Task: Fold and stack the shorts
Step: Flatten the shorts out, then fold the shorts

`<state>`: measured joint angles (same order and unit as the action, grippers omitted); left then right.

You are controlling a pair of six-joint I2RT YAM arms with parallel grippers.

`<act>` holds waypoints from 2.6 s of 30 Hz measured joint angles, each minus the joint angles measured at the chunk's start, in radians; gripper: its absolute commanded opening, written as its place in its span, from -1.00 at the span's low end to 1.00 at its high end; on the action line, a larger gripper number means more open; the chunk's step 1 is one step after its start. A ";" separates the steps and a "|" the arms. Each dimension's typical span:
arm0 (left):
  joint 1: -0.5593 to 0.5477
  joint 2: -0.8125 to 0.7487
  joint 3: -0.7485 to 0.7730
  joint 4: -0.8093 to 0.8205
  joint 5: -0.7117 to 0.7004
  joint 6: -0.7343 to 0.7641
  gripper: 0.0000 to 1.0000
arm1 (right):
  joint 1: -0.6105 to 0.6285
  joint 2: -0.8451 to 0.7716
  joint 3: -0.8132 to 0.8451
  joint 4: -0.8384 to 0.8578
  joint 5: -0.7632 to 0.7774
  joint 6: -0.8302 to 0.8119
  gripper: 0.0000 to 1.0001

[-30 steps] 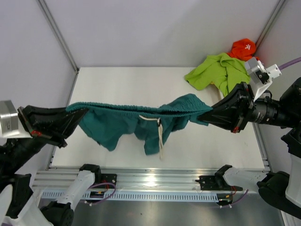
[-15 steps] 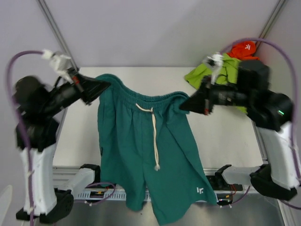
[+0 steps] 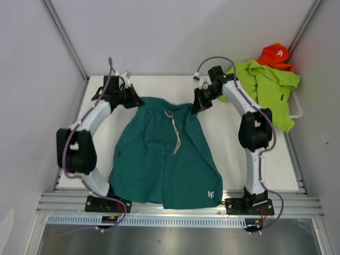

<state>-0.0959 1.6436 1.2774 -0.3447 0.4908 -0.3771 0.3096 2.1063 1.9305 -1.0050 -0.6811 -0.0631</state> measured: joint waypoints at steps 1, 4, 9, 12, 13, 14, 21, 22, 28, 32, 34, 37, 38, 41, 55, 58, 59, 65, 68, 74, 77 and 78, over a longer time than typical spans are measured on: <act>0.000 0.057 0.052 0.003 -0.019 0.001 -1.00 | -0.018 0.089 0.092 -0.003 -0.006 -0.002 -0.99; -0.001 0.259 0.290 0.000 -0.057 0.010 -0.93 | -0.075 0.340 0.404 -0.013 0.009 0.005 -0.67; -0.005 0.609 0.775 0.010 -0.106 0.011 0.94 | -0.163 0.465 0.551 0.145 0.187 0.106 0.40; -0.008 0.702 0.907 -0.009 -0.174 -0.009 0.98 | -0.200 0.360 0.334 0.360 0.378 0.168 0.83; -0.010 0.700 0.895 -0.006 -0.201 -0.008 0.98 | -0.205 0.306 0.229 0.430 0.449 0.183 0.85; -0.012 0.688 0.876 -0.005 -0.231 -0.005 0.98 | -0.205 0.253 0.141 0.477 0.516 0.188 0.86; -0.075 0.472 0.616 0.048 -0.395 0.034 0.98 | -0.098 0.011 -0.093 0.700 0.712 0.139 0.72; -0.093 0.416 0.573 0.048 -0.409 0.038 0.98 | -0.080 -0.009 -0.092 0.697 0.711 0.136 0.72; -0.202 0.111 0.299 0.101 -0.443 0.035 0.98 | -0.034 -0.136 -0.212 0.644 0.699 0.142 0.53; -0.266 -0.081 0.055 0.139 -0.442 0.018 0.98 | -0.016 -0.258 -0.462 0.618 0.690 0.166 0.52; -0.269 -0.148 -0.042 0.144 -0.451 0.014 0.98 | 0.014 -0.332 -0.603 0.610 0.685 0.187 0.51; -0.248 -0.193 -0.123 0.125 -0.488 0.012 0.98 | 0.112 -0.439 -0.772 0.605 0.682 0.232 0.52; -0.230 -0.194 -0.133 0.120 -0.486 0.011 0.98 | 0.152 -0.468 -0.803 0.605 0.680 0.252 0.54; -0.154 -0.191 -0.144 0.108 -0.468 0.006 0.98 | 0.298 -0.523 -0.829 0.615 0.702 0.305 0.57; 0.021 -0.189 -0.125 0.060 -0.517 -0.087 0.98 | 0.750 -0.291 -0.576 0.712 0.795 0.421 0.45; 0.051 -0.254 -0.126 0.033 -0.534 -0.123 0.98 | 0.770 -0.223 -0.519 0.739 0.782 0.404 0.45; 0.071 -0.283 -0.125 0.022 -0.536 -0.137 0.98 | 0.771 -0.192 -0.485 0.746 0.777 0.399 0.44; 0.188 -0.420 -0.055 -0.079 -0.617 -0.184 0.98 | 0.770 0.008 -0.252 0.779 0.760 0.370 0.44; 0.203 -0.478 -0.018 -0.101 -0.638 -0.184 0.98 | 0.775 0.122 -0.117 0.774 0.755 0.341 0.44; 0.252 -0.544 0.009 -0.147 -0.636 -0.180 0.98 | 0.801 0.273 0.007 0.767 0.759 0.274 0.47; 0.257 -0.548 0.022 -0.170 -0.632 -0.173 0.98 | 0.819 0.321 0.043 0.754 0.777 0.246 0.45; 0.257 -0.548 0.025 -0.176 -0.627 -0.171 0.98 | 0.824 0.335 0.056 0.752 0.790 0.240 0.42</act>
<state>0.1612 1.0954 1.3022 -0.5209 -0.1364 -0.5484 1.1339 2.4413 1.9862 -0.2535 0.1093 0.1772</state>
